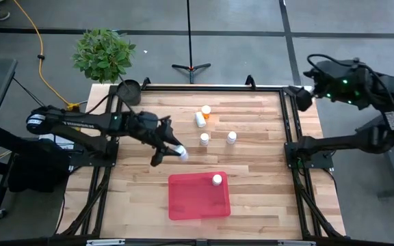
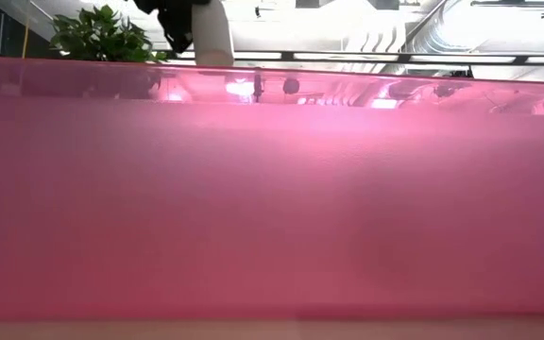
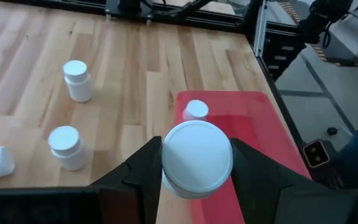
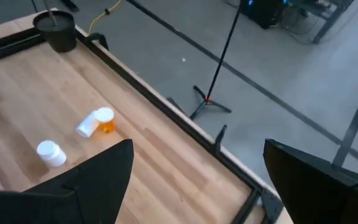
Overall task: Pick and place pill bottles into a basket
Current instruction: Put the white medicine bottle into the red container
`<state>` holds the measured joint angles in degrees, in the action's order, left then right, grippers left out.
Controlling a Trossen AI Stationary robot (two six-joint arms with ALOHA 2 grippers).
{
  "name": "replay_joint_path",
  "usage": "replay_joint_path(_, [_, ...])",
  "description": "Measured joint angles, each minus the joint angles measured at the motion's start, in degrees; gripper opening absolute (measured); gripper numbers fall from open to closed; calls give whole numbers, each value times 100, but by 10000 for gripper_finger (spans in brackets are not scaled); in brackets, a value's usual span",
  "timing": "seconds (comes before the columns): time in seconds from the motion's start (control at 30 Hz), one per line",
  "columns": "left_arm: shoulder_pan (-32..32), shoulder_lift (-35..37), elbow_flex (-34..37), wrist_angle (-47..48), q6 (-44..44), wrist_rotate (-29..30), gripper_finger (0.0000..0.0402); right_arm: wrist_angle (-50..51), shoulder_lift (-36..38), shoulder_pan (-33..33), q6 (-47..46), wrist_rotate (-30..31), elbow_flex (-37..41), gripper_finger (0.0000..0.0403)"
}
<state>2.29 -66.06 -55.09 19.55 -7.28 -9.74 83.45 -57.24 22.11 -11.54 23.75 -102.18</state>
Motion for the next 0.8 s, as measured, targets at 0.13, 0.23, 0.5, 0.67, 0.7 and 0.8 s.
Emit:
replay_joint_path(0.13, [396,0,0,-7,-100,439,193,-16,442,0,-268,-4,689,349])
replay_joint_path(0.23, [660,-13,0,-9,-212,794,193,-448,1066,0,-525,-26,1742,349])
replay_joint_path(0.5, [1195,-253,-5,-139,-739,1167,193,-1773,2481,0,-1106,-707,4175,349])
replay_joint_path(0.67, [1503,-790,-7,-696,-805,1176,193,-2173,2946,0,-1313,-882,4940,350])
replay_joint_path(0.7, [1551,-942,-7,-852,-808,1176,193,-2250,3000,0,-1315,-943,5017,350])
replay_joint_path(0.8, [1672,-1333,-3,-1281,-898,1169,193,-2378,3034,-1,-1311,-1023,5139,349])
